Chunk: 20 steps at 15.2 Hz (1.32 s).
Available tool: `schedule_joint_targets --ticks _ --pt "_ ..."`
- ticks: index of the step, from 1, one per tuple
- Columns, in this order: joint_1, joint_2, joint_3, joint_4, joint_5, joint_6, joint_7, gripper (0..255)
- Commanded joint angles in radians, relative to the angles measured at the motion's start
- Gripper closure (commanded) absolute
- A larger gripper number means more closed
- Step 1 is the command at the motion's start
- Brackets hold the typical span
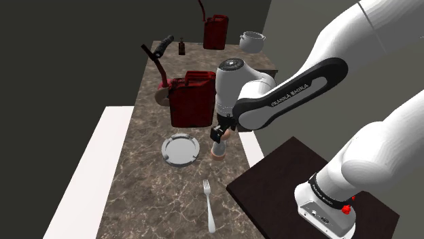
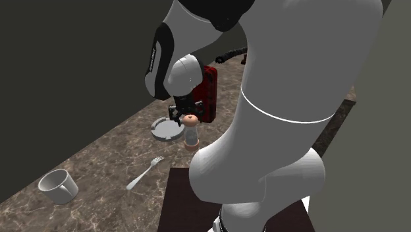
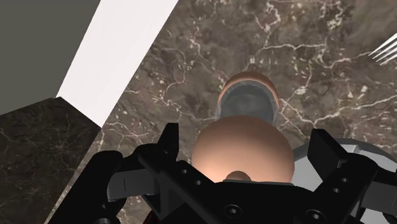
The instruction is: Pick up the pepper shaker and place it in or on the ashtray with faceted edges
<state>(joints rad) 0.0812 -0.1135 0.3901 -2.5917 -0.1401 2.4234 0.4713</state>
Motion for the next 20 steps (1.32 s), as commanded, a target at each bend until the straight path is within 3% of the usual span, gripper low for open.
schedule_joint_targets --ticks 1,10,20 --pt "0.000 0.000 0.000 0.000 0.000 0.000 0.000 255" --pt "0.000 0.000 0.000 0.000 0.000 0.000 0.000 255" --pt "0.020 -0.118 -0.016 0.043 0.072 -0.149 -0.068 255"
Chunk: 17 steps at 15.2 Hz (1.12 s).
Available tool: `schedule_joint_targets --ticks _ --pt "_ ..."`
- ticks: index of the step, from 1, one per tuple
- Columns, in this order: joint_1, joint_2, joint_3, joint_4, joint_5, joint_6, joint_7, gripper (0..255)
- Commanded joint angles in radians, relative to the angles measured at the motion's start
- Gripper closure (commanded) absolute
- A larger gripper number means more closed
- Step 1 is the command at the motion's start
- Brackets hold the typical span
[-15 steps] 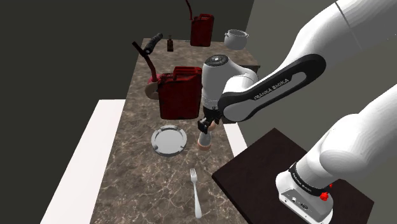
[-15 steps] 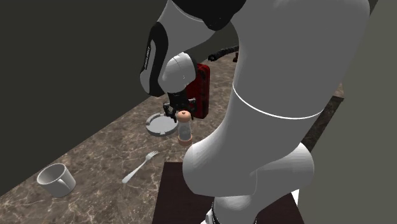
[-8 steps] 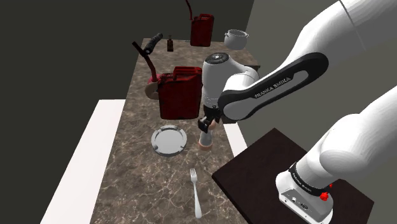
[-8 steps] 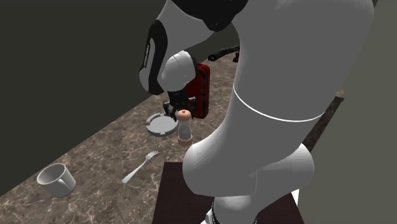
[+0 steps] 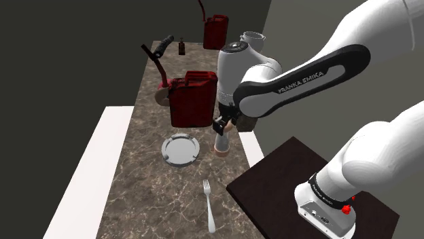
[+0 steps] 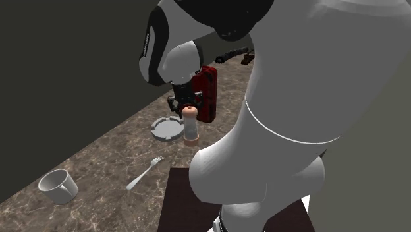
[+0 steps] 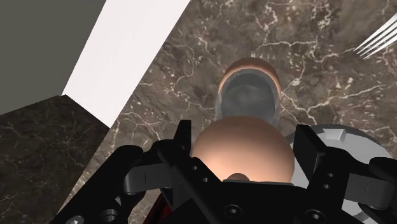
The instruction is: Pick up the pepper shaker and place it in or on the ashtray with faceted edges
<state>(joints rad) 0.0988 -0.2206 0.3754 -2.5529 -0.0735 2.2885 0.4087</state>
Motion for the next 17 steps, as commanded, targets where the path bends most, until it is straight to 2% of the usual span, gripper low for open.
schedule_joint_targets --ticks 1,10,17 --pt "0.004 -0.021 -0.004 0.010 0.011 -0.029 -0.010 255" --pt "0.013 -0.092 -0.019 0.065 0.040 -0.151 -0.045 255" --pt "0.014 0.126 0.047 0.377 -0.029 -0.268 0.067 255"
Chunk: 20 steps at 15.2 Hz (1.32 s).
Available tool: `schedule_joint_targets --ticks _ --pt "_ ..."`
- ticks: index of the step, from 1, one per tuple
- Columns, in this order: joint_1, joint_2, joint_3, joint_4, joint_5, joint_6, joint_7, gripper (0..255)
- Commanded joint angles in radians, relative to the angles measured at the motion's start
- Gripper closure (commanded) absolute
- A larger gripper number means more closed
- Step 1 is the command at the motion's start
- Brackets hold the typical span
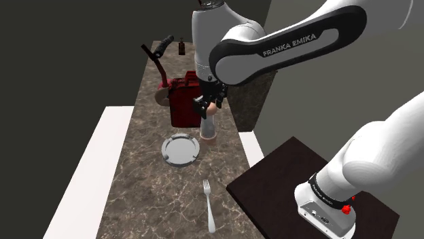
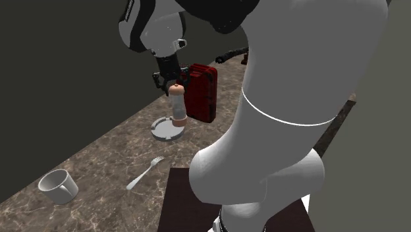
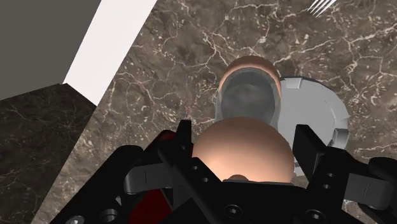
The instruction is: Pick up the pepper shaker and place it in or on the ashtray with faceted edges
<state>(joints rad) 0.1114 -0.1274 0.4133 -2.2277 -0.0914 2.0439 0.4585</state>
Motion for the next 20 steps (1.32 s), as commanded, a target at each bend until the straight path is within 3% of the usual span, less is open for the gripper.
schedule_joint_targets --ticks 1,8,20 --pt "0.005 0.066 0.017 0.100 -0.024 -0.043 0.033 255" --pt "0.059 0.318 0.054 0.476 -0.125 -0.209 0.135 255" --pt "0.063 0.365 0.044 0.372 -0.158 -0.066 0.170 255"
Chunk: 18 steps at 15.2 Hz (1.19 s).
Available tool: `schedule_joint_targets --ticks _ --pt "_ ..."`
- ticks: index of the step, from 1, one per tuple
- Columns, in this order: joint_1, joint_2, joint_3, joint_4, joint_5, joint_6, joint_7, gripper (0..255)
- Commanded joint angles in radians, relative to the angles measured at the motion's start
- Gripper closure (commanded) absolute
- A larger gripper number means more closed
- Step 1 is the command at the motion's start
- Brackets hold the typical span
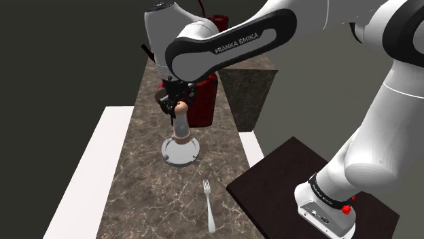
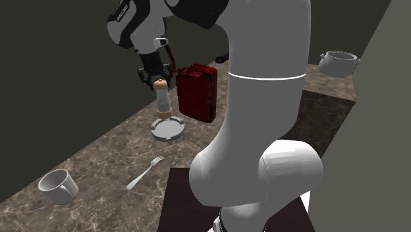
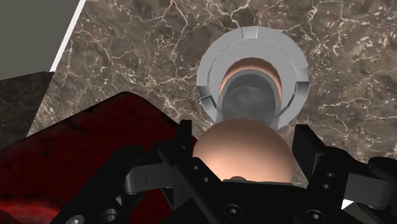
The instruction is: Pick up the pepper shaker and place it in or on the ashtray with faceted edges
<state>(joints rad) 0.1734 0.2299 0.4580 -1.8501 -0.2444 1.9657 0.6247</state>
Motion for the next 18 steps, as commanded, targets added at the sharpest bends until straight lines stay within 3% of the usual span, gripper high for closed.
schedule_joint_targets --ticks 1,14,18 --pt "0.001 0.012 -0.002 -0.013 -0.008 0.024 0.007 255" --pt "0.015 0.103 -0.023 -0.087 -0.070 0.174 0.062 255" --pt "0.015 0.103 -0.023 -0.087 -0.070 0.174 0.062 255"
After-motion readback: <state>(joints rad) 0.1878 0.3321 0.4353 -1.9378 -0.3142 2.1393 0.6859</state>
